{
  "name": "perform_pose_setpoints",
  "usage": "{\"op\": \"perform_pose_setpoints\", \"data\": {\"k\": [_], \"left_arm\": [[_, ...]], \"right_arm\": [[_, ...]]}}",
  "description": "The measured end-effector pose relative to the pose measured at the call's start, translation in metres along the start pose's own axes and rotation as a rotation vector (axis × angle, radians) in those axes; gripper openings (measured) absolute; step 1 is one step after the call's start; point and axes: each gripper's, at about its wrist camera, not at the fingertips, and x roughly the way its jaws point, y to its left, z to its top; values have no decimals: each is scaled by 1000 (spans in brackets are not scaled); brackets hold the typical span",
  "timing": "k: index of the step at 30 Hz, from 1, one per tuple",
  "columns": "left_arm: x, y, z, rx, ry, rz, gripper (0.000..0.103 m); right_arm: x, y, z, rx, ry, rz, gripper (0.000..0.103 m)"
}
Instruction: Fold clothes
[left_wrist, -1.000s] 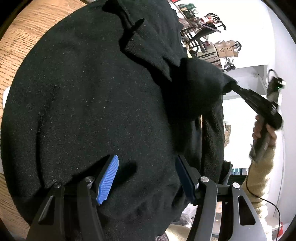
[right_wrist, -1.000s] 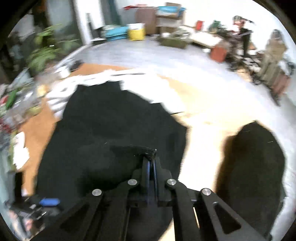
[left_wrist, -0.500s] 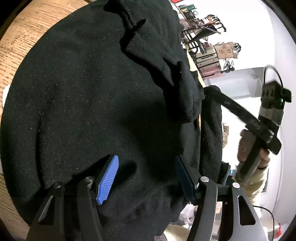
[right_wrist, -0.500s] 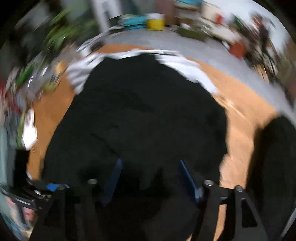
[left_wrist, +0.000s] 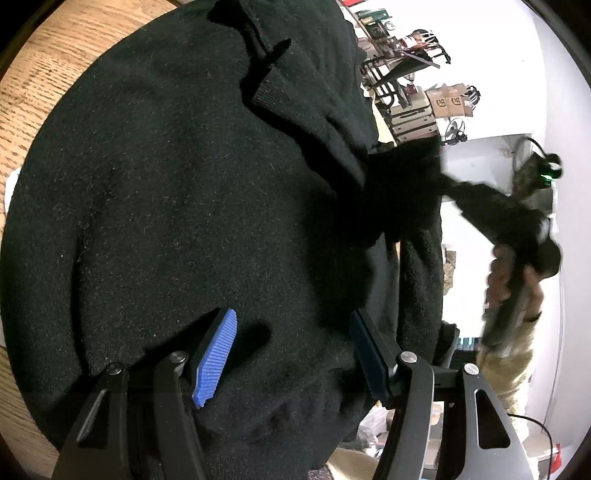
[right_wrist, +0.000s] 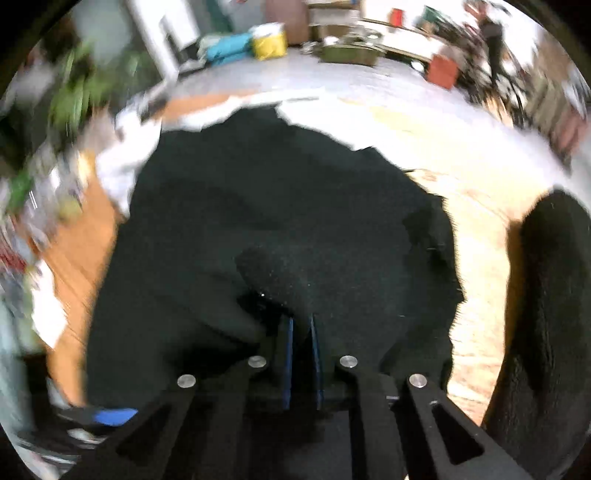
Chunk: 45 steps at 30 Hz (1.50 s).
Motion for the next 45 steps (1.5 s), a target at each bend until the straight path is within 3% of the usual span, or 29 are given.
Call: {"op": "perform_pose_setpoints", "data": {"k": [8,12,14,16,20,21,24,27,28,30,32,35,37,40,45], "left_arm": [[0,0,-2,3,-2,3,65],[0,1,-3,7,-1,4,65],[-1,1,-2,6,0,2,65],[-1,2,-2,5,2,-3,65],[-1,1,-1,7,3,-1,65],[-1,1,-1,8,3,2,65],[0,0,-2,8,2,4,65],[-1,2,-1,1,2,-5,65],[-2,4,0,-2,1,-7,65],[-5,8,2,-4,-1,-8,65],[-7,12,3,-3,-2,-6,65],[-7,11,0,-7,-5,-14,65],[-7,12,0,-11,-6,-21,65],[-8,12,0,-9,-4,-22,65],[-7,12,0,-8,-1,-12,65]], "right_arm": [[-56,-25,40,203,-101,218,10],[-27,24,67,137,-84,240,10],[-6,40,72,124,-59,231,18],[17,49,73,127,-23,213,62],[29,20,49,186,23,232,56],[25,8,41,195,24,211,56],[12,-23,14,174,19,40,56],[2,-25,-19,-26,9,-204,63],[2,-21,-28,-90,6,-264,70],[7,-13,-50,-222,9,-366,71],[20,-9,-66,-295,38,-381,71],[41,-11,-75,-304,81,-390,64],[49,-20,-72,-261,56,-440,60],[49,-45,-65,-144,19,-471,60],[34,-112,-73,212,72,-386,65]]}}
